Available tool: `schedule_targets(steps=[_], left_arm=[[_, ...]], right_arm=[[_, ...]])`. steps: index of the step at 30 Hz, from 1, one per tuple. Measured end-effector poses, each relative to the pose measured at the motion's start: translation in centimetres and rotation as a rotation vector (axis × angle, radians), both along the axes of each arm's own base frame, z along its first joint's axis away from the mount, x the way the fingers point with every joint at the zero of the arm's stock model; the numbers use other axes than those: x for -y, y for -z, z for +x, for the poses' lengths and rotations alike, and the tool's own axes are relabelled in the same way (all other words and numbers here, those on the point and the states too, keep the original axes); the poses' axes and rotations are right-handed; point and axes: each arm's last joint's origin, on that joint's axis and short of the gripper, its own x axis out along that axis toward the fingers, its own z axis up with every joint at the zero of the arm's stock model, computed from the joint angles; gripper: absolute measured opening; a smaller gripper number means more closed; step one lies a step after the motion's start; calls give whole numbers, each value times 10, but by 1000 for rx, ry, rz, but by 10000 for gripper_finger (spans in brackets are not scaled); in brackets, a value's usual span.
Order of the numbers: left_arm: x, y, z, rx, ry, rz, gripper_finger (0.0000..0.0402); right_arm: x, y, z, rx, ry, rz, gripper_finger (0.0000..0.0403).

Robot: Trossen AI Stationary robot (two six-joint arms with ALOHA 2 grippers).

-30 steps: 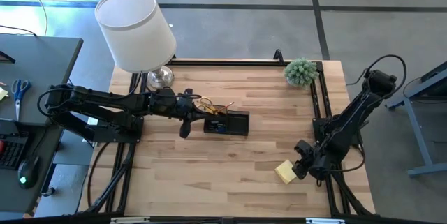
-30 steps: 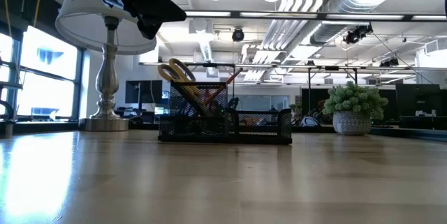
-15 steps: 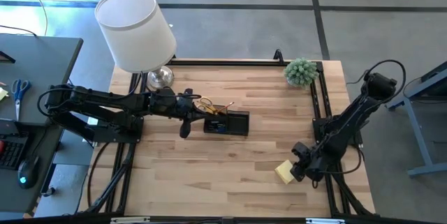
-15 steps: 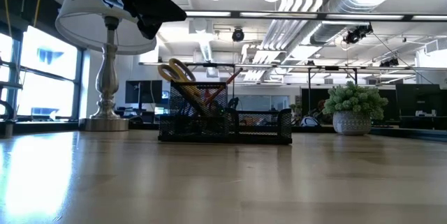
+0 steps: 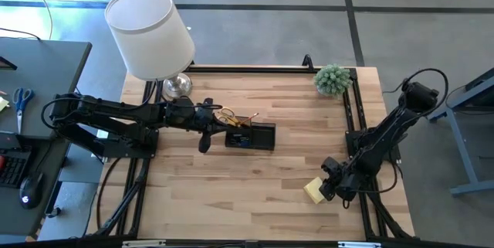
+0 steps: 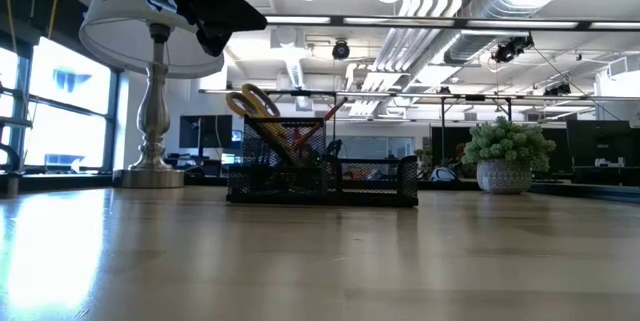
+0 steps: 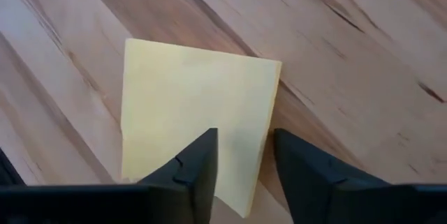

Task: Pick and place office supplies into organizer
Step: Put the yellow sticky notes into the desk organizer

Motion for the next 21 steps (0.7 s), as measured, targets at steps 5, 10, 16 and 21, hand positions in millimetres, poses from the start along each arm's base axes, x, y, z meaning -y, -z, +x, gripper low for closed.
schedule_targets(steps=[5,10,16,21], left_arm=[[0,0,0,0,-1,0,3],[0,0,0,-1,-4,1,3],[0,0,0,0,-4,2,3],[0,0,0,0,-4,2,3]], right_arm=[[-2,1,1,11,-27,-11,91],[-2,2,2,15,-51,-13,36],[2,0,8,38,-83,-23,11],[10,-11,17,97,-90,-8,4]])
